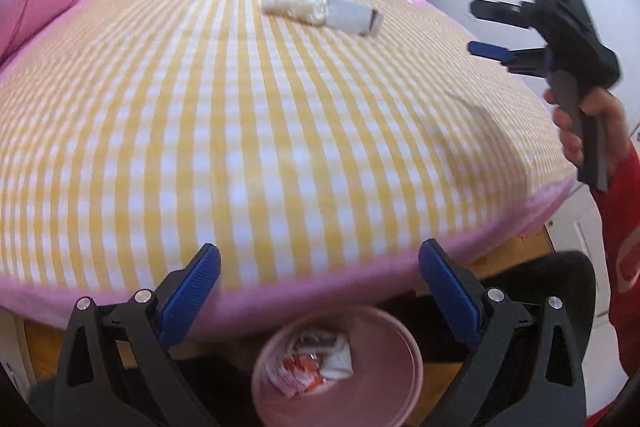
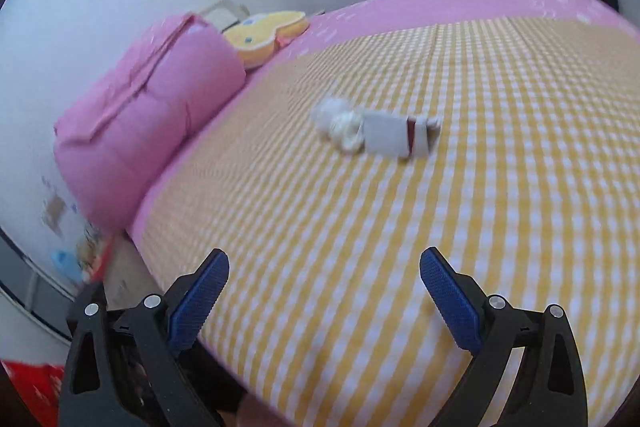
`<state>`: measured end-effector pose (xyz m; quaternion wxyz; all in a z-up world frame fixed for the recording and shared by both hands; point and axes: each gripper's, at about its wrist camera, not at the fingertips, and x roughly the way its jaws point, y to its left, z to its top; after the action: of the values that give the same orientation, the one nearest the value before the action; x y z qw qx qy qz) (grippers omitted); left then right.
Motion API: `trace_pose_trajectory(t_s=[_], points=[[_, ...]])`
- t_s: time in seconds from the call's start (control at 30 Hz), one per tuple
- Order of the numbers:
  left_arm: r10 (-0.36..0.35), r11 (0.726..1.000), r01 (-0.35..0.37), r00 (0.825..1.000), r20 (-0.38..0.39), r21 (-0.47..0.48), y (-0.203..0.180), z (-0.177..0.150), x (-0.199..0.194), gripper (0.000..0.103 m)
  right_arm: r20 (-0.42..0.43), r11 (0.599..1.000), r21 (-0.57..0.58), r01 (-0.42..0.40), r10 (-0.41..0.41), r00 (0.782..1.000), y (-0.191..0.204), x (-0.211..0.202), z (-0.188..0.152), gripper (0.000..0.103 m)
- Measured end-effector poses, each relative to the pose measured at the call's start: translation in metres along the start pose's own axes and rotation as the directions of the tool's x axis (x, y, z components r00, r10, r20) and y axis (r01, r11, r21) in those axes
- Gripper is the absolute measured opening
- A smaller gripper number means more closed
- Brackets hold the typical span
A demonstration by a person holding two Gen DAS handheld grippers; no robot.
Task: Collect trash
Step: 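Move the right tool to the white box and grasp it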
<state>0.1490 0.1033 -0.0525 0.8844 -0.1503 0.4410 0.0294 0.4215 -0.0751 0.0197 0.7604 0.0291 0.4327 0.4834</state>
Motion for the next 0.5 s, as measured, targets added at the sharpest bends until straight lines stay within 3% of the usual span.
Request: trace_pose_trajectory(t_s=[0.1,0.2,0.5], points=[[0.013,1.0,-0.013,1.0,0.024,0.011,0.004,0.022,0.006,0.098,-0.009,0.997,0.07,-0.029,0.03,1.0,-0.03,0.026,0.031,0.097],[0.022,1.0,-0.022,0.999,0.041,0.015,0.01,0.045,0.014,0.098,-0.023,0.998,0.062,-0.021,0.023,0.999,-0.042,0.046,0.047,0.097],[0.048,0.999,-0.049,0.996,0.071,0.015,0.027,0.095,0.039,0.098,-0.08,1.0,0.0,0.017,-0.017,0.997,-0.056,0.107,0.076,0.079]])
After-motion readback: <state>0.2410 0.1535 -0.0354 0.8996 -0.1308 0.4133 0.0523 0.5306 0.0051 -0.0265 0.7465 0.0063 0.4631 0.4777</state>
